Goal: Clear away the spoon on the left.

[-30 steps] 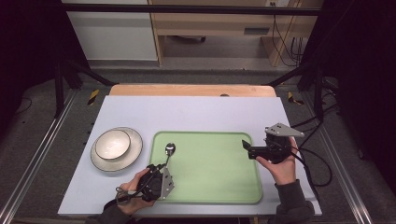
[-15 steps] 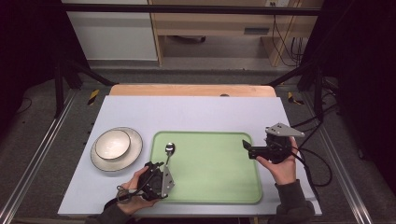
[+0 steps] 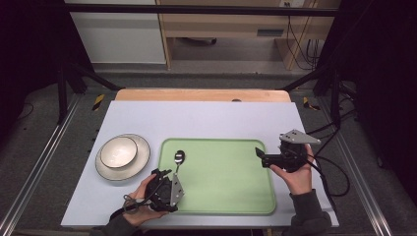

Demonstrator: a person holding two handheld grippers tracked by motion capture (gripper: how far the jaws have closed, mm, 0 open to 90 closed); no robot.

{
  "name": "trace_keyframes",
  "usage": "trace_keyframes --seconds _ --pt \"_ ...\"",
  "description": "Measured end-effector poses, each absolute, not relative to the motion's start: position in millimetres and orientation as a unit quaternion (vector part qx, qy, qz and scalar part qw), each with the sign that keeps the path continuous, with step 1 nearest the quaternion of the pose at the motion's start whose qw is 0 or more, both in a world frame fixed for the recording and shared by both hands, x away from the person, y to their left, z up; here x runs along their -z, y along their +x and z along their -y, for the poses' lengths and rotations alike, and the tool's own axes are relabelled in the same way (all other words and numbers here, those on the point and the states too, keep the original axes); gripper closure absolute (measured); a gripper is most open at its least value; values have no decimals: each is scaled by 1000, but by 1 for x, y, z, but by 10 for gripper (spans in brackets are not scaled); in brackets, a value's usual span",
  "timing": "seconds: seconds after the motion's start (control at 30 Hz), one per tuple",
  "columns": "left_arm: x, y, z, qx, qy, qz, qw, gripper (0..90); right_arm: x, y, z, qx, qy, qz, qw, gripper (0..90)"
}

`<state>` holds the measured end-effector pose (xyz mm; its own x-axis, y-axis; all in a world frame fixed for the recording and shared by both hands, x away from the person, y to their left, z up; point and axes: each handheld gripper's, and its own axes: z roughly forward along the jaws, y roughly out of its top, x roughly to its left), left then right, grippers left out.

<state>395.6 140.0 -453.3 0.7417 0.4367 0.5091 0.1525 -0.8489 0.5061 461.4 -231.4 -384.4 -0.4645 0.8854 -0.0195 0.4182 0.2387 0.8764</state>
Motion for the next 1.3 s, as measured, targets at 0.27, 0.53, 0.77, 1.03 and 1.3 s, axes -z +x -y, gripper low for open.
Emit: trace_keyframes --seconds 0.27,0.53,0.77,1.03,1.3 --pt "447 397 -145 -307 902 -180 244 184 384 461 232 -431 441 -739 271 21" --pt "436 399 -155 -304 887 -208 277 182 384 461 232 -431 441 -739 272 21" --pt "426 401 -168 -305 864 -244 318 178 383 461 233 -433 440 -737 275 20" --pt "414 403 -187 -313 825 -288 372 177 382 460 235 -433 442 -735 277 20" --pt "405 404 -206 -315 795 -324 405 177 379 459 239 -437 446 -729 281 18"
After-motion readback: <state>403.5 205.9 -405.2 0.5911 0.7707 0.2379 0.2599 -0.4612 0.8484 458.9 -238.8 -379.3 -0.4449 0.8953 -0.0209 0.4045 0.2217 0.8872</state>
